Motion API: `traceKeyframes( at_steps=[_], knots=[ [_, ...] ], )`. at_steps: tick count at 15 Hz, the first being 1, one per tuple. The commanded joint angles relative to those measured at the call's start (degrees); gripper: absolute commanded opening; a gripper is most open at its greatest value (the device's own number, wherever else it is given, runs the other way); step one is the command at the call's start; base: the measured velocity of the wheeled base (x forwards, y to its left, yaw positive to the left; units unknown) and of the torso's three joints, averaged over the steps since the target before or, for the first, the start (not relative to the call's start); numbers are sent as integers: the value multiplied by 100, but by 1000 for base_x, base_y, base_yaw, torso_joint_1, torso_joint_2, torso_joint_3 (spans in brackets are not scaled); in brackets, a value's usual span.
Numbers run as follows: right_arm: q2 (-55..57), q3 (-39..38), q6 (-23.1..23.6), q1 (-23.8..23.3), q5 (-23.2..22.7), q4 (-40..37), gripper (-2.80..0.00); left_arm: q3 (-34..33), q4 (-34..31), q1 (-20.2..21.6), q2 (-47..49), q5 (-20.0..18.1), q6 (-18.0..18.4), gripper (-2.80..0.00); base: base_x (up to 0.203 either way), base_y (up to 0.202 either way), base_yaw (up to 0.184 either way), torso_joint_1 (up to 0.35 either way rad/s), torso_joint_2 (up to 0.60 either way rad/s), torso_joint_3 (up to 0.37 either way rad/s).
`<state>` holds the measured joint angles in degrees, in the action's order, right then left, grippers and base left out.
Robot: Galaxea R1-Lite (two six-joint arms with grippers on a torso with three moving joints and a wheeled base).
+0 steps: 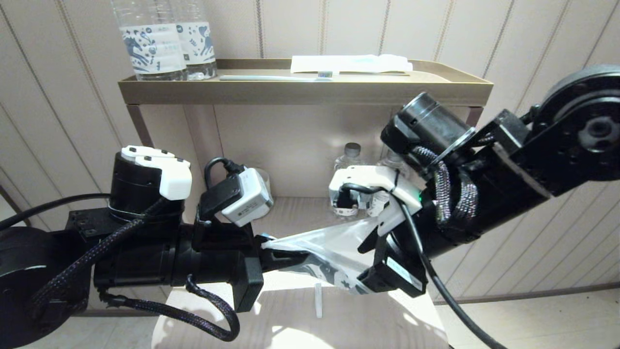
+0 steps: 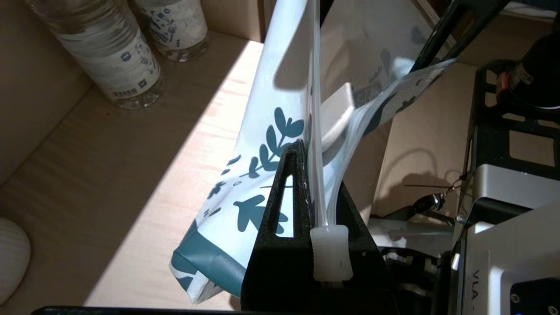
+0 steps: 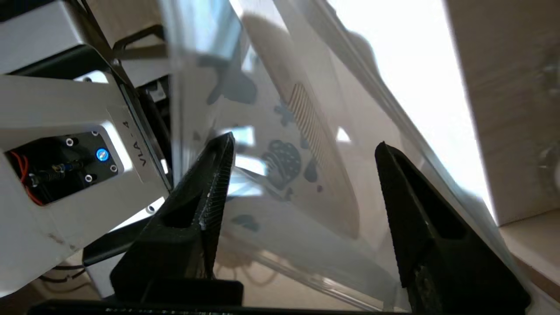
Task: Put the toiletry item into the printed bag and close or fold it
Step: Place the comb into the storage bag, then pick up the toothpaste
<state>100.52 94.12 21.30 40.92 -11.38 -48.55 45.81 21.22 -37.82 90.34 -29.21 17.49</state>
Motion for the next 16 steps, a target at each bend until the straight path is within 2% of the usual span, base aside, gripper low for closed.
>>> traceKeyframes(
  at_steps=[1,4,7,12,14,16],
  knots=[
    [-431,340,-6,-8,4,-48,0,7,-4,9,45,-6,8,-280,0,0,0,0,0,0],
    [-1005,451,-35,-249,-24,-74,0,33,-9,11,46,3,7,-280,0,0,0,0,0,0],
    [-1313,-129,-185,-509,-64,-51,0,15,-8,11,96,28,8,-280,0,0,0,0,0,0],
    [-1607,-815,-236,-552,-258,58,0,-6,-4,66,168,38,43,-280,0,0,0,0,0,0],
    [-1768,-1288,-406,-634,-252,432,0,-6,-12,277,92,38,47,-280,0,0,0,0,0,0],
    [-1955,-1841,-680,-749,-219,1178,0,-62,-56,621,-55,38,17,-280,0,0,0,0,0,0]
  ],
)
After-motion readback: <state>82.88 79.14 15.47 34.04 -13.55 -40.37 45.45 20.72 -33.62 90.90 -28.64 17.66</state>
